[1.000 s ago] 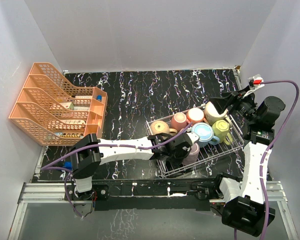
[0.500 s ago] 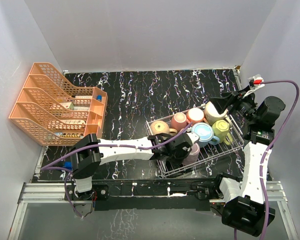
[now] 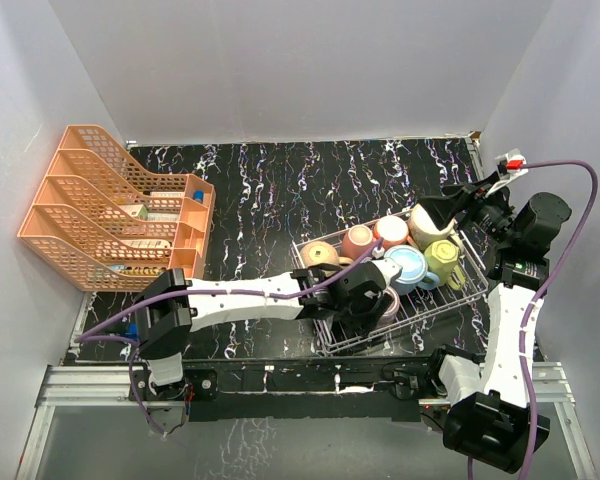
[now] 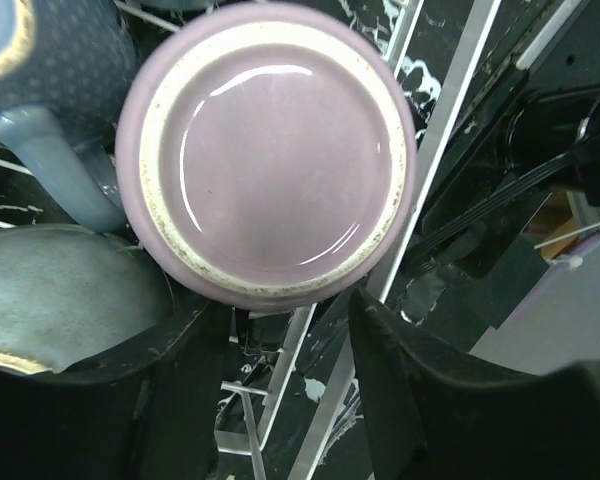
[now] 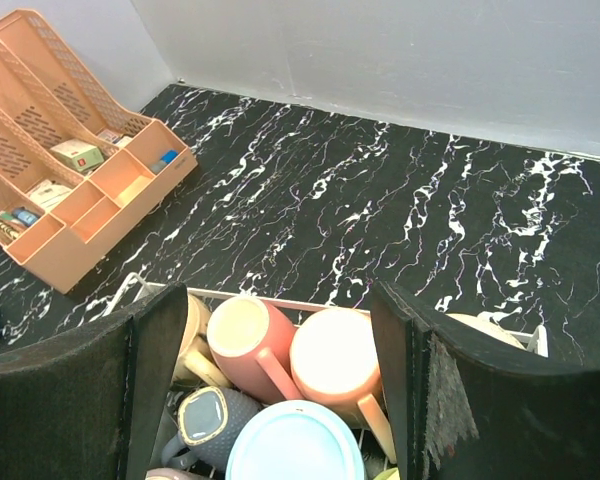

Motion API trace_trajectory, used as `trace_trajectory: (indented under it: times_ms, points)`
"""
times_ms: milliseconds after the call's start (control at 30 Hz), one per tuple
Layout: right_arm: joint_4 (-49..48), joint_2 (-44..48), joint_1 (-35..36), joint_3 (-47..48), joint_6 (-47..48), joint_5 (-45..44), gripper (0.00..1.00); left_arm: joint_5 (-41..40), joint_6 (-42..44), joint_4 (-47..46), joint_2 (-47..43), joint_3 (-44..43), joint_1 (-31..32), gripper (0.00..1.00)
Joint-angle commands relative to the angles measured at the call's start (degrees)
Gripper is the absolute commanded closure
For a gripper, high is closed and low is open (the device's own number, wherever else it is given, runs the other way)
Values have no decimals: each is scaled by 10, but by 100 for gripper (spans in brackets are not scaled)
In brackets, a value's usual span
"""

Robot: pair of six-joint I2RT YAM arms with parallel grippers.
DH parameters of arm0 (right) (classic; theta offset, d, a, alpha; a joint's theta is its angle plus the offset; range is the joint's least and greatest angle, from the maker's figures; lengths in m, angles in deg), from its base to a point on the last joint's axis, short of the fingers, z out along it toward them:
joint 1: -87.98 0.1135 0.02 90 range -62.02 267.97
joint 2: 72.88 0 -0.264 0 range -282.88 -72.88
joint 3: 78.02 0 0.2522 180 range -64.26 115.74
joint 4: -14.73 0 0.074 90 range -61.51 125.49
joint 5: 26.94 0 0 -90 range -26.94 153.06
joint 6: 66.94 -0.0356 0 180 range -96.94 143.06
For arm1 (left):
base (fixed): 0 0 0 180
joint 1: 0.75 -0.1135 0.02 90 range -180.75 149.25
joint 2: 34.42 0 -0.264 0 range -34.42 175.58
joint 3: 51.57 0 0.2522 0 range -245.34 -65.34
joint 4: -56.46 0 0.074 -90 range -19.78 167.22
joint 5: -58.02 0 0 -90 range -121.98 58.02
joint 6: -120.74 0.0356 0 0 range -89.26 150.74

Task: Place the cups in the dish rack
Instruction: Turn the cup upside down in the dish rack, then reset both arms

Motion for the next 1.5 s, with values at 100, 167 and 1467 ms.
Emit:
trace_trajectory:
  times_ms: [100,167,1467]
  points:
    - [36,-14,-3,47,57,45,23,-3,-1,2,-68,-32,-3,39]
    - [75,-24,-3,69,88,52,23,0,0,-13,-88,-29,-4,32]
    - [467,-89,-3,236,418,24,12,256,-229,-307,-478,360,-379,5]
